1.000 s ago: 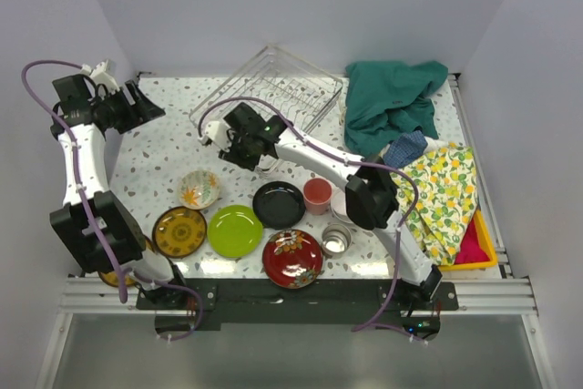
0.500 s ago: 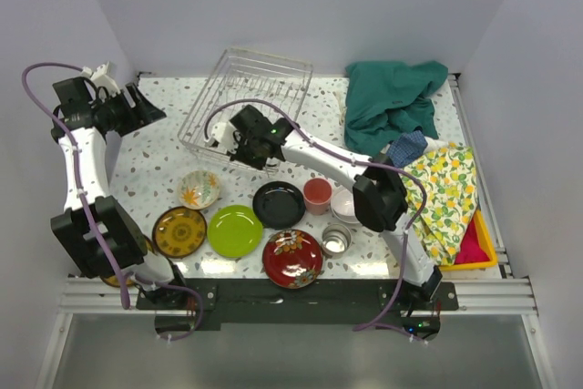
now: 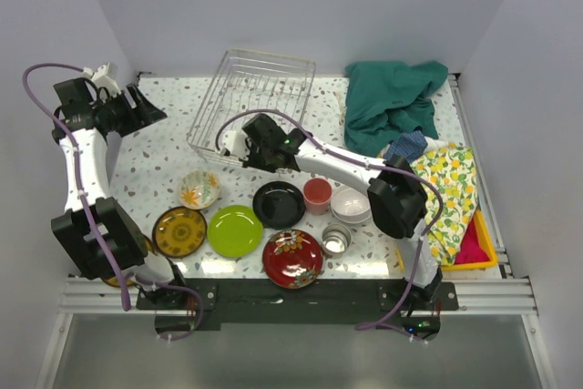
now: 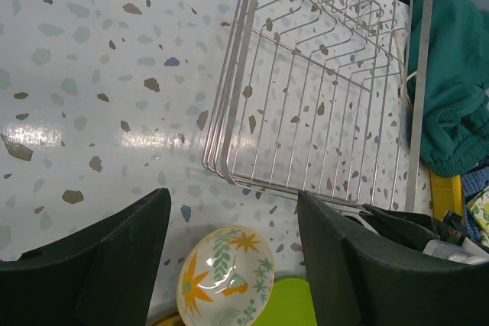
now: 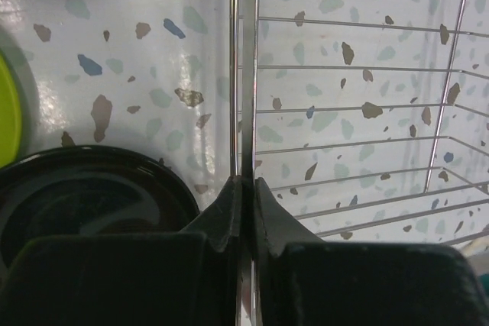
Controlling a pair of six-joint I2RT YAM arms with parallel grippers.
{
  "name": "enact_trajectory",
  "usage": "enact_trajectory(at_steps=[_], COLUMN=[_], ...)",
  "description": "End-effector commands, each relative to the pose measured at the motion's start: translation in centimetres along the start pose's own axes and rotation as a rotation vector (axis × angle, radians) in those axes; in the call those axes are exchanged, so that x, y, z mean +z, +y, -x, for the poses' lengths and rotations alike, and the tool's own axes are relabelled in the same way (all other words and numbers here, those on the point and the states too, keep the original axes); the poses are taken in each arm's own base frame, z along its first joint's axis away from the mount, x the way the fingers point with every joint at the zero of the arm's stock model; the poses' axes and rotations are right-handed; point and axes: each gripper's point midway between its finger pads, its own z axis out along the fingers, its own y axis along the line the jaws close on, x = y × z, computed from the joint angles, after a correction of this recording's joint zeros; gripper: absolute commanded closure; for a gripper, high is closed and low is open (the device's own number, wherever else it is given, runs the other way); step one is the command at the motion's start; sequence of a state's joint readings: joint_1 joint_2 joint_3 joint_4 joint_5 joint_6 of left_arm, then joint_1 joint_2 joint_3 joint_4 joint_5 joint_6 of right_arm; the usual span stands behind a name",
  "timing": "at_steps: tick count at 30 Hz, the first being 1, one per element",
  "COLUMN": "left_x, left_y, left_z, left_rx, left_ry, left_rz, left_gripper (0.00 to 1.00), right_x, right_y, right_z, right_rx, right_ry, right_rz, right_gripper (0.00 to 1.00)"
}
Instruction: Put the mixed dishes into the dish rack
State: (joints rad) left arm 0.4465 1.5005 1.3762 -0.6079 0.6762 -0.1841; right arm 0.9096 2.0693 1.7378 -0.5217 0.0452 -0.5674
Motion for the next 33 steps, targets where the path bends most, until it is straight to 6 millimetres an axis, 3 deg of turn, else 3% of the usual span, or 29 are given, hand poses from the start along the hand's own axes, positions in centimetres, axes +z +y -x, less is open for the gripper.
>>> enact_trajectory(at_steps=[1, 23, 33], left_x=[-0.4, 1.4, 2.5], left_y=[-1.2, -1.5, -1.9], left_z=[0.5, -0.2, -0.8], left_rx=[0.024, 0.030, 0.044], left_ry=[-0.030, 0.008, 0.044], left_rz=[-0.020, -0.023, -0.033], left_gripper=[0.28, 0.28, 0.28], right_x=[-3.8, -4.8, -4.2], right_y=[-1.2, -0.1, -0.6], right_z=[0.6, -1.4, -0.8], right_rx=[-0.113, -0.232, -0.297], right_ry=[-0.041, -0.081, -0.146], right_rz=[-0.090, -0.139, -0.200], right_gripper=[1.00, 1.00, 1.00])
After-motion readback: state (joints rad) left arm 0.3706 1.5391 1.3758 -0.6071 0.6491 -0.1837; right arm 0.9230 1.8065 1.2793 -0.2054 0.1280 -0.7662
